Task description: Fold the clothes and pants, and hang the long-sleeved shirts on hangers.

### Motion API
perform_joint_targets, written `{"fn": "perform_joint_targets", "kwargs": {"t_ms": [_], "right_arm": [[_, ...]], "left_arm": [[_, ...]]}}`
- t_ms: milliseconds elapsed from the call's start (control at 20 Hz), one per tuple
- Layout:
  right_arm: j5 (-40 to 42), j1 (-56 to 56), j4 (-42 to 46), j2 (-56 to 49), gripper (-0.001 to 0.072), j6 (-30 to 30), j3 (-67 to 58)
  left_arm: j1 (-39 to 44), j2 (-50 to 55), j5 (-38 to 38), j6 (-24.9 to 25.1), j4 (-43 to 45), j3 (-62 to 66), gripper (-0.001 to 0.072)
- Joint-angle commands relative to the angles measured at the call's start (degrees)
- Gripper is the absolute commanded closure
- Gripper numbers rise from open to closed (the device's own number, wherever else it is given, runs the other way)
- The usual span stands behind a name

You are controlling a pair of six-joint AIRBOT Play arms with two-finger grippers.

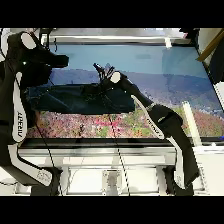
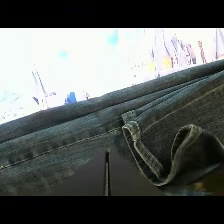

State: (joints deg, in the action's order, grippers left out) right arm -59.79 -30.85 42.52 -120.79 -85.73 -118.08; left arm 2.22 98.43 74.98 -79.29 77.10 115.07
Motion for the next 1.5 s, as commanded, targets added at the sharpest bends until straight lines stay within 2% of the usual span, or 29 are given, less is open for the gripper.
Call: {"fn": "perform_joint_targets", "kwargs": {"t_ms": [0, 150, 200, 300, 450, 650, 700, 750, 800, 1000, 1250, 1300, 1350, 1400, 1450], "right_arm": [[-8.6, 5.4, 2.3, 4.7, 0.0096, 2.8, -1.4], [-19.6, 14.8, 18.3, 11.1, 0.0097, 2.6, -0.7], [-22.2, 17.9, 21.2, 12.3, 0.0097, 2.4, 0.5], [-24.0, 22.9, 22.1, 12.5, 0.0097, 2.2, 3.1], [-19.2, 27.3, 21.3, 11.6, 0.0098, 0.9, 8.4], [-18.8, 29.7, 17.1, 6.1, 0.0098, 1.9, 9.4], [-18.8, 29.8, 14.9, 4.6, 0.0097, 3.0, 9.4], [-18.8, 29.8, 12.1, 3.0, 0.0098, 4.4, 9.4], [-18.8, 29.7, 9.6, 1.6, 0.0097, 5.4, 9.4], [-18.9, 28.9, 5.3, -1.6, 0.0096, 7.0, 9.4], [-18.7, 25.6, 4.5, -1.7, 0.0098, 8.4, 9.4], [-18.7, 24.8, 4.5, -1.7, 0.0156, 8.5, 9.4], [-18.9, 24.2, 4.2, -1.7, 0.0344, 8.6, 9.4], [-19.7, 23.9, 3.6, -1.6, 0.0608, 8.6, 9.4], [-21.3, 23.9, 3.4, -1.3, 0.0684, 8.8, 9.4]], "left_arm": [[-0.4, -0.5, 1.6, 0.0, 0.1, 0.0, 0.0668], [-0.3, -1.1, 2.2, 0.0, 0.0, 0.0, 0.0669], [-0.3, -1.1, 2.2, 0.0, 0.0, 0.0, 0.0668], [-0.1, -1.1, 2.2, 0.0, -1.2, 0.0, 0.0668], [0.5, -0.8, 1.6, 0.0, -5.3, 0.0, 0.0668], [3.1, 1.7, 1.6, 0.0, -6.0, -0.1, 0.0658], [3.7, 2.3, 1.6, 0.0, -5.7, -0.1, 0.0635], [4.3, 2.9, 1.7, 0.0, -5.6, -0.1, 0.0422], [4.6, 3.3, 1.6, 0.0, -5.6, -0.1, 0.0269], [4.7, 4.9, 2.9, 0.0, -5.6, -0.1, 0.0264], [4.7, 6.6, 3.4, 0.0, -5.6, -0.1, 0.0267], [4.7, 6.8, 3.6, 0.0, -5.6, -0.1, 0.0268], [4.7, 7.1, 4.0, 0.0, -5.6, -0.1, 0.027], [4.7, 7.2, 4.6, 0.0, -5.6, -0.1, 0.031], [4.7, 7.5, 5.4, 0.0, -5.6, -0.1, 0.0473]]}}
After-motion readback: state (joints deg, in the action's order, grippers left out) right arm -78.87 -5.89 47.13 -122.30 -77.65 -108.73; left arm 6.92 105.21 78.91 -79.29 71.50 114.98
